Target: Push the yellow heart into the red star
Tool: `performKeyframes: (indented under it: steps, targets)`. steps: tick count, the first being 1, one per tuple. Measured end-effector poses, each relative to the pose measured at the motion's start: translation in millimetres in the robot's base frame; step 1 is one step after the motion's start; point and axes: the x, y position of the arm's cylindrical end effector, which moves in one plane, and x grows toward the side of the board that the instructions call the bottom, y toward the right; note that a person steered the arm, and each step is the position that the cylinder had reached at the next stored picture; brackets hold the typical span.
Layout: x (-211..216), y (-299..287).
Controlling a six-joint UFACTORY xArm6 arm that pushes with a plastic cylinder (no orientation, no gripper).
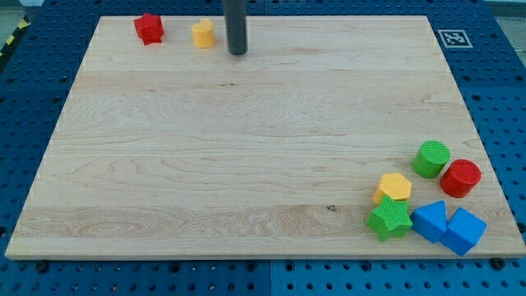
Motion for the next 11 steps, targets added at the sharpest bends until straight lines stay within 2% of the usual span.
performKeyframes:
  steps: [1,4,5,6,7,8,9,10,11]
  targets:
    - [-20.8,-4.8]
    - [-23.7,-99.6]
    - [-23.3,-87.2]
    - [-20.6,-46.4]
    - [5.5,24.5]
    - [32.0,131.8]
    - [70.9,252.4]
    - [125.6,348.0]
    - [167.9,379.5]
